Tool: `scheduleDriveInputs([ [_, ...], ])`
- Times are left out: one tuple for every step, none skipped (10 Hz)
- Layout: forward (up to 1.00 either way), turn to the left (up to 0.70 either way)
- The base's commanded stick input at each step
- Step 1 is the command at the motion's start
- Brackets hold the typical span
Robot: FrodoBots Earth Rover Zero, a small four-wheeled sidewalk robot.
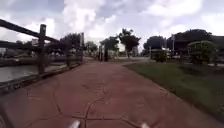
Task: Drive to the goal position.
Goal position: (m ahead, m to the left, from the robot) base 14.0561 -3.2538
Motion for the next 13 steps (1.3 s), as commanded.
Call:
scheduleDriveInputs([
  [0.70,0.00],
  [0.70,0.00],
  [0.70,0.00],
  [0.70,0.00],
  [0.70,0.00],
  [0.70,0.00],
  [0.70,0.00],
  [0.70,0.35],
  [0.70,0.35],
  [0.70,0.30],
  [0.70,0.12],
  [0.70,0.00],
  [0.70,0.00],
])
